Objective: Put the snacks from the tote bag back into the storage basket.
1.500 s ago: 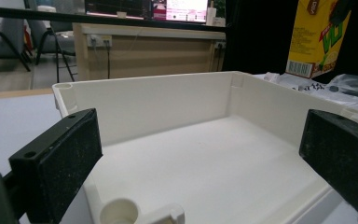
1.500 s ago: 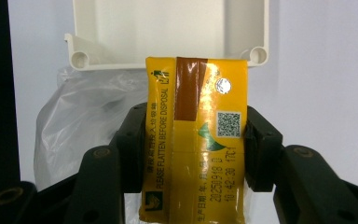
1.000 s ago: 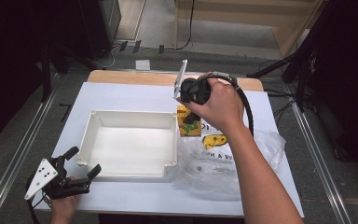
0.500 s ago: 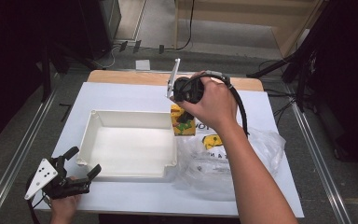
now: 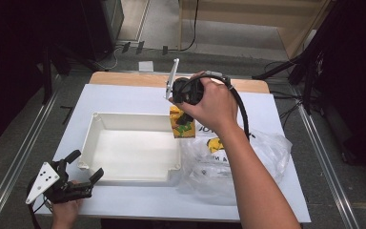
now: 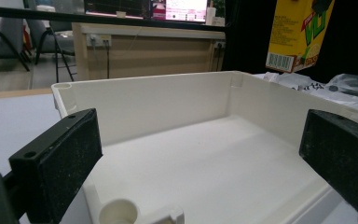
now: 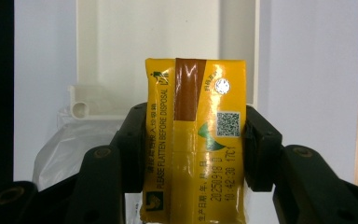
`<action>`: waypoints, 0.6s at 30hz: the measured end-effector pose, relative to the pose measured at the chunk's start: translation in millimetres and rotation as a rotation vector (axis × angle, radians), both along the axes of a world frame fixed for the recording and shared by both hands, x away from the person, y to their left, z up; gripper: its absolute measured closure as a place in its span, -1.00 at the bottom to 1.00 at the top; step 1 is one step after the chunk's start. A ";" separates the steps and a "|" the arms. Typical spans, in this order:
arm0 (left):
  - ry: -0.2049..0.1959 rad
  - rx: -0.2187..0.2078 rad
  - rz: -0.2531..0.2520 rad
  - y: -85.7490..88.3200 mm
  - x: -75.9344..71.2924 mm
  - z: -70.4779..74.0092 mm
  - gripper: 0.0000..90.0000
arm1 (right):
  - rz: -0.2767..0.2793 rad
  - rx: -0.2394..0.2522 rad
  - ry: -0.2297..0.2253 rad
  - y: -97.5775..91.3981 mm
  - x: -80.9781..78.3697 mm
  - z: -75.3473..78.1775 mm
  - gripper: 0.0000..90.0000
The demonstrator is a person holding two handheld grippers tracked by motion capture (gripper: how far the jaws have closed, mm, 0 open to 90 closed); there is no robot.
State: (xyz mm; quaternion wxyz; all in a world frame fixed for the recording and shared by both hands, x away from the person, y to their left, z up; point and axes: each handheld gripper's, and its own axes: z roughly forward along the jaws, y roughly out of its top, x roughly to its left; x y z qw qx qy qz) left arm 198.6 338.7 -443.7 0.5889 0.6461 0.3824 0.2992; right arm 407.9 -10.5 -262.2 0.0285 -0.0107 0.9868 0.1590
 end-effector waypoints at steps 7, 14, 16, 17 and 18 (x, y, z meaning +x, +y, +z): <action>0.000 -0.001 0.001 -0.1 0.1 0.0 -1.00 | 0.008 0.010 0.000 2.8 0.6 0.1 0.19; 0.000 -0.005 -0.001 0.0 0.1 0.0 -1.00 | 0.010 0.007 0.001 6.2 0.5 0.6 0.19; 0.000 -0.001 -0.001 0.2 0.1 0.1 -1.00 | -0.001 0.001 0.003 7.3 -0.7 1.0 0.19; 0.000 -0.001 -0.001 0.1 0.1 0.1 -1.00 | 0.001 0.002 0.003 7.9 -0.6 1.1 0.19; 0.000 -0.002 -0.001 0.0 0.1 0.0 -1.00 | 0.016 0.011 -0.004 9.2 0.5 1.0 0.19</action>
